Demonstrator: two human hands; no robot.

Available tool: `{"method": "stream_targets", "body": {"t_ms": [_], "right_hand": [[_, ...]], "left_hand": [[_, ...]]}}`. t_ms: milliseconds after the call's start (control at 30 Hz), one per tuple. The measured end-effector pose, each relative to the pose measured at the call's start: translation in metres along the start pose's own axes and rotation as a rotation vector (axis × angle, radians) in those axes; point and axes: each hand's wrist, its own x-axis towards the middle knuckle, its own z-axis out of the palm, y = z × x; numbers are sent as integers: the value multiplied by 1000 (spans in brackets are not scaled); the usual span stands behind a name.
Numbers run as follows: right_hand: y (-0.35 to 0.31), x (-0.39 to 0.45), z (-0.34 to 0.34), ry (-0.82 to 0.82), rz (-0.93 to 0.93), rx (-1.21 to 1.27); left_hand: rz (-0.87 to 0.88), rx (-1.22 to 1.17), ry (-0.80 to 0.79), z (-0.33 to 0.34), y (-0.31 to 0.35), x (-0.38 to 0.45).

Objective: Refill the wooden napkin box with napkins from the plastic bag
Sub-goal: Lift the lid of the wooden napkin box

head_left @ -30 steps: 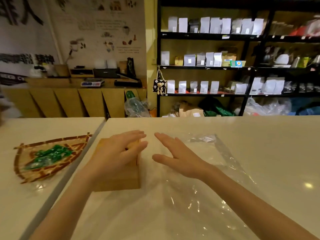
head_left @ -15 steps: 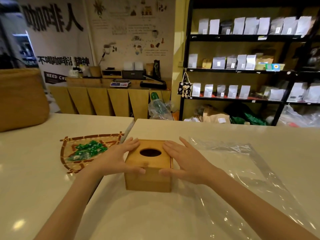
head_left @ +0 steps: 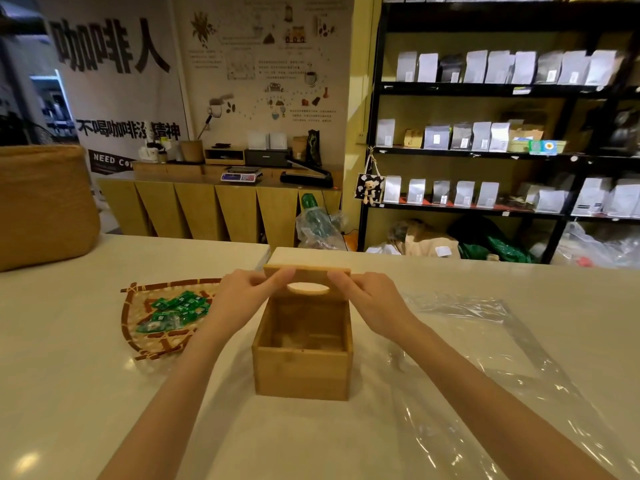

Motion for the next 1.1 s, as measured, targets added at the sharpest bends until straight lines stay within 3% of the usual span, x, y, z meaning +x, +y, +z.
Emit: {"method": "stream_targets", "body": {"t_ms": [133,600,667,767,833,900,1000,1100], "right_hand": [[12,16,7,25,61,167],[26,20,21,108,256,337],[33,12,11,129,263,197],[53,-3,-8,86,390,-472],[69,-15,-24,-5,567,-819],[87,-27,-40,-95,738,-930],[110,-42,-52,-237,849,-817],[120,-53,-59,-236,812,-749]], "left_hand": [[-17,-140,154,4,-8,9],[-71,38,258,15,-3,13],[19,212,306,17,8,8],[327,332,382,27,36,-12],[548,381,208,39,57,-31],[686,472,-119,55,70,-52],[837,622,-504,86,74,-70],[924,677,-715,122,69,-74]]}}
